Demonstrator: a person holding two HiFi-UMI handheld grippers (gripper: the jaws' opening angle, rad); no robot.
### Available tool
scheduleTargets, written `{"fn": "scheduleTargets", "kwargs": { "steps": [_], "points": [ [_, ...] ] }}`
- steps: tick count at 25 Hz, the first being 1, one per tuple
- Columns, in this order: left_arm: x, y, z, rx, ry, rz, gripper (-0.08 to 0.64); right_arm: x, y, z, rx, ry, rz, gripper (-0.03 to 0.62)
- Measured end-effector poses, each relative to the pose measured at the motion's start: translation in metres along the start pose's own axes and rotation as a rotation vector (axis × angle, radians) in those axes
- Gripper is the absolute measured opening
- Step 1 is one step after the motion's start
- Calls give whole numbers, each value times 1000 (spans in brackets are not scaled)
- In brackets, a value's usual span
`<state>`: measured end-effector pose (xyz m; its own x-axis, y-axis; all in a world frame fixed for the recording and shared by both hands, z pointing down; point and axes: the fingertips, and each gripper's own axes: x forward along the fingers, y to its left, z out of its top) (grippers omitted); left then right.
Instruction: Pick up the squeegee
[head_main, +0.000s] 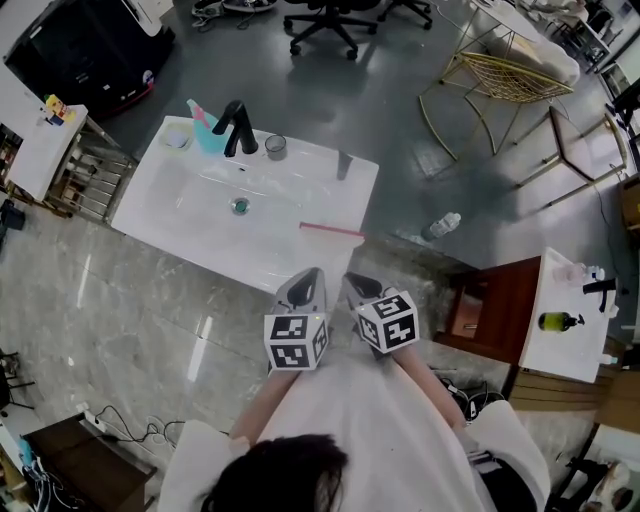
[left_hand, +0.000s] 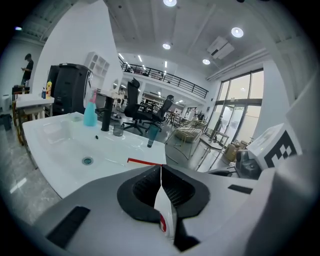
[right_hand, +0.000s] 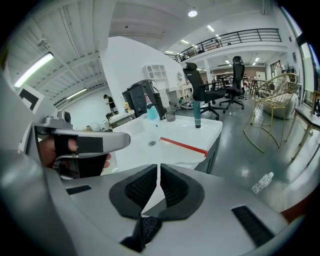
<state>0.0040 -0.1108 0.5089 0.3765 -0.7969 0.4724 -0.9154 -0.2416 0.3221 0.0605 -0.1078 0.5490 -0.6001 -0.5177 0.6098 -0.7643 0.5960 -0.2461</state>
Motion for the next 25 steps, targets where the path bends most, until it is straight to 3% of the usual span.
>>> {"fn": "scheduleTargets", "kwargs": {
  "steps": [16, 20, 25],
  "points": [
    [19, 31, 11, -22, 39, -14, 28, 29, -19, 28, 3, 22, -25, 34],
    [22, 37, 13, -26, 43, -16, 28, 35, -20, 30, 9, 36, -11, 142],
    [29, 40, 17, -19, 52, -32, 28, 44, -17, 37, -69, 48, 2, 161]
  ]
}}
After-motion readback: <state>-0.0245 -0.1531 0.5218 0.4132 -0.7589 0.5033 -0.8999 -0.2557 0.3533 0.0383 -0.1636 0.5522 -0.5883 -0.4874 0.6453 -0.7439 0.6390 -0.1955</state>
